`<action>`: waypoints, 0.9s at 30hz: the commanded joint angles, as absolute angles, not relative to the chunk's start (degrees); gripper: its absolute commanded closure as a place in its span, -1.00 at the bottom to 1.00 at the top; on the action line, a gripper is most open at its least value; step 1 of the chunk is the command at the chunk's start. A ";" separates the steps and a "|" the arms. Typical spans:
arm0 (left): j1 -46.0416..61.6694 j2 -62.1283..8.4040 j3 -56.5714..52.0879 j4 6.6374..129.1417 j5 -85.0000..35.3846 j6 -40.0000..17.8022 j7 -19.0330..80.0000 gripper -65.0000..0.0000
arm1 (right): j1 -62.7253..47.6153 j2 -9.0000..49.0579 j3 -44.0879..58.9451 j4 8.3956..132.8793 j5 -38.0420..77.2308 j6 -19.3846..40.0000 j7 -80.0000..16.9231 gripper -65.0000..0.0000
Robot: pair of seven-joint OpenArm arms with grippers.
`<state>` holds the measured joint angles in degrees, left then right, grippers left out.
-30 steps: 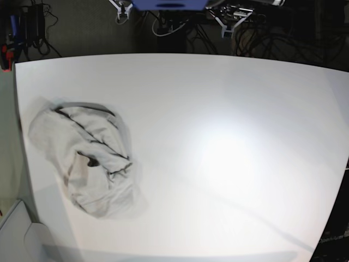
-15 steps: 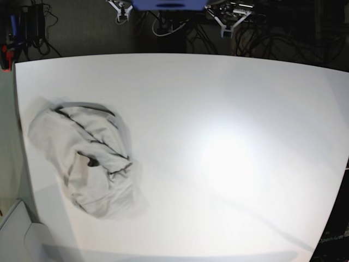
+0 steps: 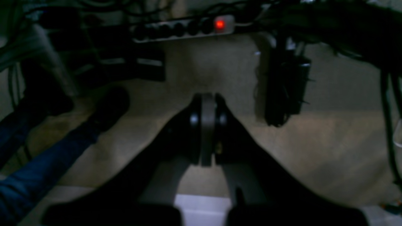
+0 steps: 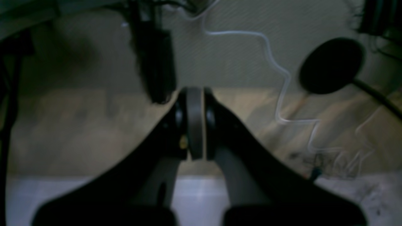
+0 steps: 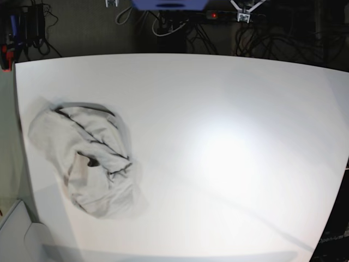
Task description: Layout the t-shirt on the table in an organized manner, then fold the t-shirt properly
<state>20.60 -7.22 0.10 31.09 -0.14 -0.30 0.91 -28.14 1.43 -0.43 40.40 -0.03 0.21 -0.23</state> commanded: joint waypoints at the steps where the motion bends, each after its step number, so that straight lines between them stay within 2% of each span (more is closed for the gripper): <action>1: 22.81 -7.87 0.04 34.15 -0.04 -0.22 0.40 1.00 | -30.64 1.71 -0.40 44.18 0.13 0.40 0.13 1.00; 10: 40.13 -11.21 -0.13 64.04 -0.84 -0.13 0.48 1.00 | -48.48 3.65 0.13 77.14 0.31 0.40 -0.13 1.00; 15: 48.92 -15.43 -0.13 83.38 -10.51 0.04 1.63 1.00 | -56.31 5.41 0.22 94.46 0.31 0.40 -0.22 1.00; 21: 53.93 -22.55 -3.82 103.25 -21.41 0.22 10.07 1.00 | -62.55 7.16 0.75 112.66 0.31 0.40 -0.22 1.00; 23: 54.90 -22.37 -8.13 108.09 -22.73 0.22 12.35 1.00 | -63.25 7.08 1.80 116.88 0.31 0.40 -0.22 1.00; 27: 54.73 -20.44 -15.25 113.63 -22.73 0.22 14.11 1.00 | -59.30 6.99 3.74 117.14 0.31 0.40 -0.22 0.93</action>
<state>53.95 -20.21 -15.00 112.68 -22.59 -0.12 14.94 -58.61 6.81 3.64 115.77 0.25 0.62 -2.83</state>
